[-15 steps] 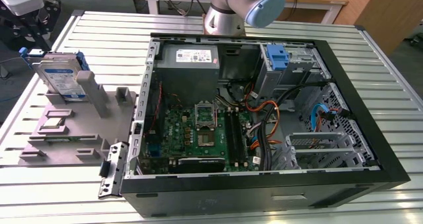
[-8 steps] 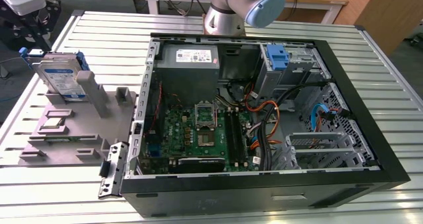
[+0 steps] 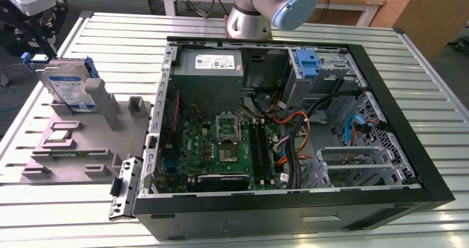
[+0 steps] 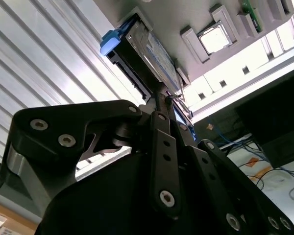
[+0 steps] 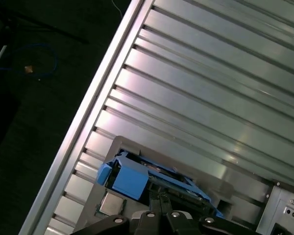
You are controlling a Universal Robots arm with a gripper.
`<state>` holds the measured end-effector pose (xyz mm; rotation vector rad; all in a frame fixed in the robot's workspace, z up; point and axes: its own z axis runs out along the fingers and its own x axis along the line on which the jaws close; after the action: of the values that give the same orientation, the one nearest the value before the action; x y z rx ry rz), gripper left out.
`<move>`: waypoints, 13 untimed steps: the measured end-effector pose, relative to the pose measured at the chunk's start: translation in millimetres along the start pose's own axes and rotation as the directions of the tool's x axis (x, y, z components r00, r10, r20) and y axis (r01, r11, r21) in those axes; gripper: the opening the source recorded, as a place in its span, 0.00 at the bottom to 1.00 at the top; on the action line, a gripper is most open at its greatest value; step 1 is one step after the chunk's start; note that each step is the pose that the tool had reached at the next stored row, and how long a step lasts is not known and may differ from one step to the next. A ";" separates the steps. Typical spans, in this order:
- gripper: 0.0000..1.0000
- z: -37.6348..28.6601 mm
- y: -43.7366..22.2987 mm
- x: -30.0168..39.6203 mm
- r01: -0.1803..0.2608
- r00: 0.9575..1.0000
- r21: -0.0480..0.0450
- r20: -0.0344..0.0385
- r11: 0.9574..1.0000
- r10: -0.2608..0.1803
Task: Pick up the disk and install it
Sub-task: 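Pick up the disk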
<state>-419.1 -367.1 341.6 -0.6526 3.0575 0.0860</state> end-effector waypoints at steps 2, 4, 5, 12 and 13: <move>0.10 0.1 0.0 0.0 0.024 1.000 -0.001 -0.001 1.000 -0.024; 0.10 0.3 0.0 0.0 0.049 0.999 -0.001 -0.002 0.999 -0.049; 0.10 0.3 -0.1 0.0 0.063 0.998 -0.002 -0.003 0.998 -0.063; 0.10 0.4 -0.1 0.0 0.157 0.988 -0.005 -0.008 0.988 -0.157; 0.10 0.4 -0.1 0.0 0.170 0.985 -0.005 -0.008 0.985 -0.170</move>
<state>-419.1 -367.2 341.2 -0.9132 2.9950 0.0877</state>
